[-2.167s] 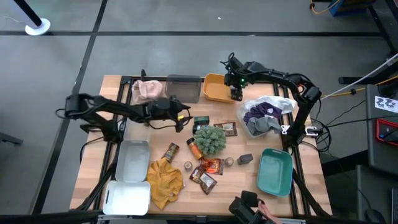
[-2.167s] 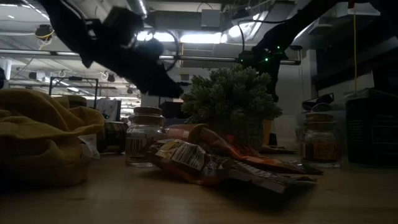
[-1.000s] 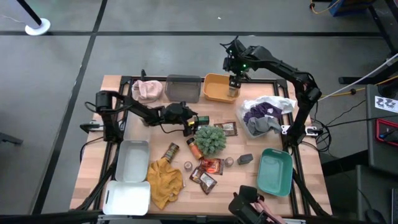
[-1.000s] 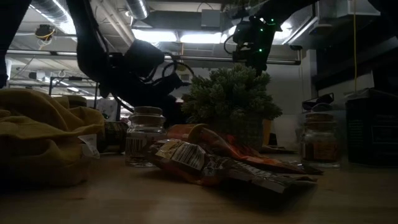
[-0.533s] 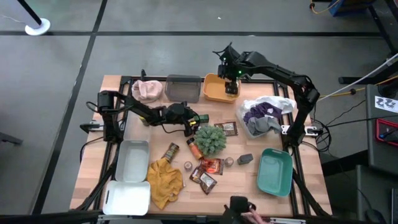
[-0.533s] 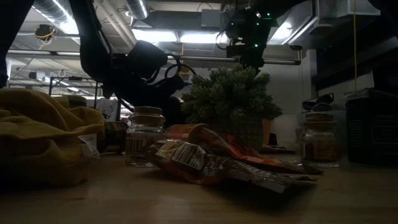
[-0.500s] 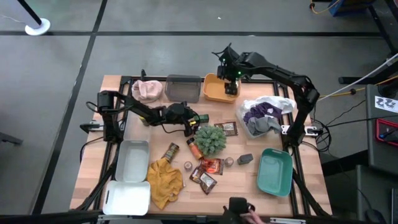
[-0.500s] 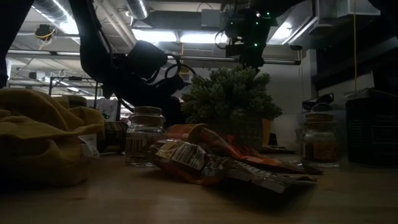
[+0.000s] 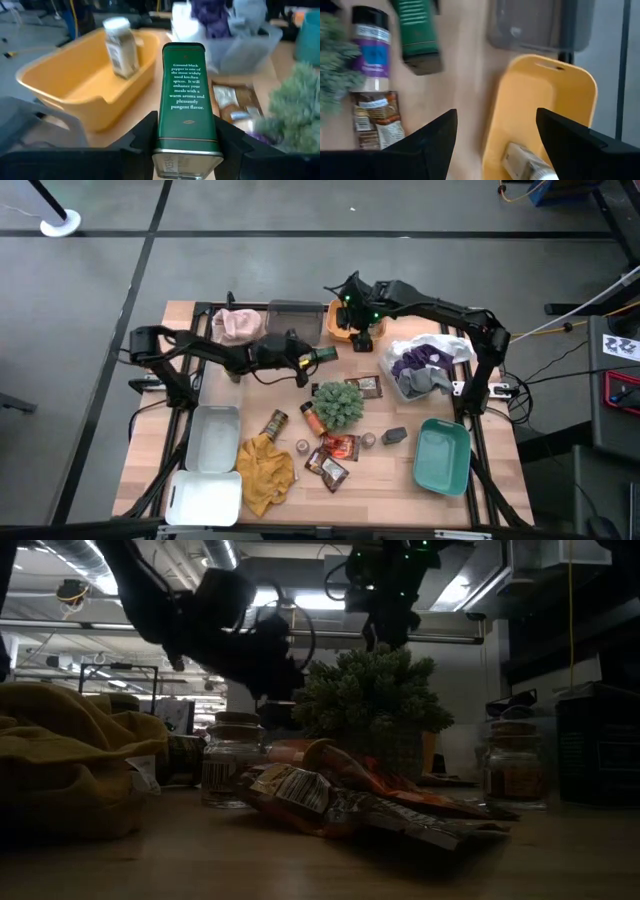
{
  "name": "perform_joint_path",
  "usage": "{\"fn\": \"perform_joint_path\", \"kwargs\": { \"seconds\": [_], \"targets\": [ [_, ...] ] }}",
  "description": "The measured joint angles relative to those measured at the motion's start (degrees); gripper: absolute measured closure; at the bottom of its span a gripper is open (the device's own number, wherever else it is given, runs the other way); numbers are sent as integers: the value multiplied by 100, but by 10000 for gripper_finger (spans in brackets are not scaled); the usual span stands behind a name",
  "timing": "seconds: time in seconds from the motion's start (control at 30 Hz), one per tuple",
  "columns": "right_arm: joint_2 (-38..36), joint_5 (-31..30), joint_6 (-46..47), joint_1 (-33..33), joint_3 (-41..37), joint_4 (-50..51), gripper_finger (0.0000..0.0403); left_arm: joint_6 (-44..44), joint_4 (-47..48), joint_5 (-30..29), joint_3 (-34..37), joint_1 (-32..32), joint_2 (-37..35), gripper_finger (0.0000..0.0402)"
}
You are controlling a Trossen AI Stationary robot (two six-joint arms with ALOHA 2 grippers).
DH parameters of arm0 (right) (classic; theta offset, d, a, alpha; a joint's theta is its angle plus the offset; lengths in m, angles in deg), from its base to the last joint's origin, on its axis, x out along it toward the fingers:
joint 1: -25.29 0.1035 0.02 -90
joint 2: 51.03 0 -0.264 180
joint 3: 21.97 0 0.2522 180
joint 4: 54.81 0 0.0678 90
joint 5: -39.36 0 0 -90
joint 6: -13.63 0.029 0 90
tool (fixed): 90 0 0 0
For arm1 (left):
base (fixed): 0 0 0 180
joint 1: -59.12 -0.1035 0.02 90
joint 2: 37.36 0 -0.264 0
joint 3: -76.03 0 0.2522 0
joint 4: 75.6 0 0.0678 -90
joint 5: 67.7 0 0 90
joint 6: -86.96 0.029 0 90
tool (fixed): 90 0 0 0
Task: Sort spices by type
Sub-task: Put the green spice can into the black transparent bin
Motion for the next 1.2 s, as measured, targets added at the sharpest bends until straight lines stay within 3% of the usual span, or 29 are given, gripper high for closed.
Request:
{"fn": "perform_joint_path", "kwargs": {
  "seconds": [0.23, 0.63, 1.07, 1.2],
  "targets": [
    [0, 1028, 353, 99, 1, -723, 132, 252, 331, -15, 2, -93, -779, 276],
    [-4, 1897, 724, 98, -7, -1484, 132, 472, 1263, -228, 1, -59, -2140, 274],
    [-2, 2496, 753, 138, -22, -2148, 133, 635, 1230, -254, 0, 8, -2406, 273],
    [-2, 2542, 752, 136, -22, -2198, 155, 637, 1211, -254, 0, 12, -2405, 273]
  ]
}}
